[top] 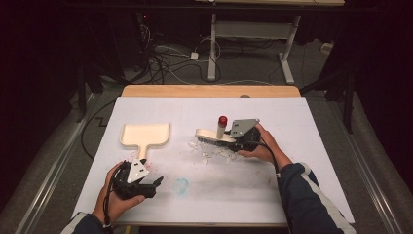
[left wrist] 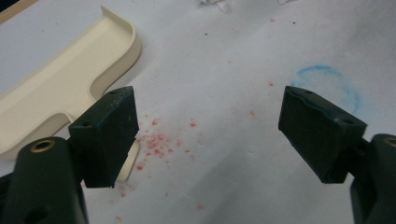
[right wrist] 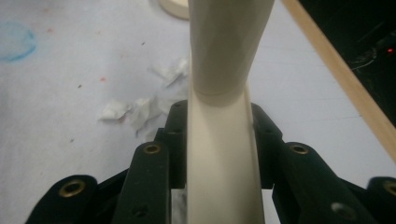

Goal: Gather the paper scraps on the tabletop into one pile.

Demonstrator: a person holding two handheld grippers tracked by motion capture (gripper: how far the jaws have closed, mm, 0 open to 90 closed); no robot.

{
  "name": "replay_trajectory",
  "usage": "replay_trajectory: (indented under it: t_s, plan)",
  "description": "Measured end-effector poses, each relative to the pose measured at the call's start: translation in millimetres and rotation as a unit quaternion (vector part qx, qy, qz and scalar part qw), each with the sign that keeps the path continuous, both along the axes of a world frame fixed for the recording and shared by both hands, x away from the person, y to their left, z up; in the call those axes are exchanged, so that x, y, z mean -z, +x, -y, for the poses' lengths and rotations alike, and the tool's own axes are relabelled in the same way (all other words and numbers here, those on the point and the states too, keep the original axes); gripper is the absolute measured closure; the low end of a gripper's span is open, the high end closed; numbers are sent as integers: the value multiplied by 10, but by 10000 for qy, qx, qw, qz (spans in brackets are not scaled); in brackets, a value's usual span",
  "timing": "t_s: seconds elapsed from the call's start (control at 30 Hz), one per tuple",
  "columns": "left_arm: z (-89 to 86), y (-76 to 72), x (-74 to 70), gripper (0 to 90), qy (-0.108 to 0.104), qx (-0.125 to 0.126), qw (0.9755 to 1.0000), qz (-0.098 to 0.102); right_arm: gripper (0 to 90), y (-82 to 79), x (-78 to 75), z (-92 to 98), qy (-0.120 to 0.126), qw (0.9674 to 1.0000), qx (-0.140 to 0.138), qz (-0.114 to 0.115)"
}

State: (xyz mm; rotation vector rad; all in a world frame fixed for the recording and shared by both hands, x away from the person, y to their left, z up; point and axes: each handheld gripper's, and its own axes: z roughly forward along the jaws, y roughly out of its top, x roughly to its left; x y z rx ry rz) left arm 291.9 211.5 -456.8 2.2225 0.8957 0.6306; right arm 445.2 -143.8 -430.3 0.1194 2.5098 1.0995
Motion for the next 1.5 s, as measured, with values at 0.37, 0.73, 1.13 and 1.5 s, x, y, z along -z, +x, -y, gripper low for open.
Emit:
replay_trajectory:
  t_s: [0.37,0.73,1.13,1.5]
  plan:
    - [-23,-6,-10,195,6,-16,10000,26,676,-57,-186,63,518,9939,943,246]
    - [-189,-34,-44,192,177,-68,9996,210,676,-322,-436,-11,1178,9755,1813,-395]
    - [-282,-148,-21,185,137,-217,9996,143,676,-667,-225,-446,1711,9455,2310,-1528]
    - [-231,-132,24,185,187,-117,9997,58,676,-636,124,-795,1826,9271,2690,-1866]
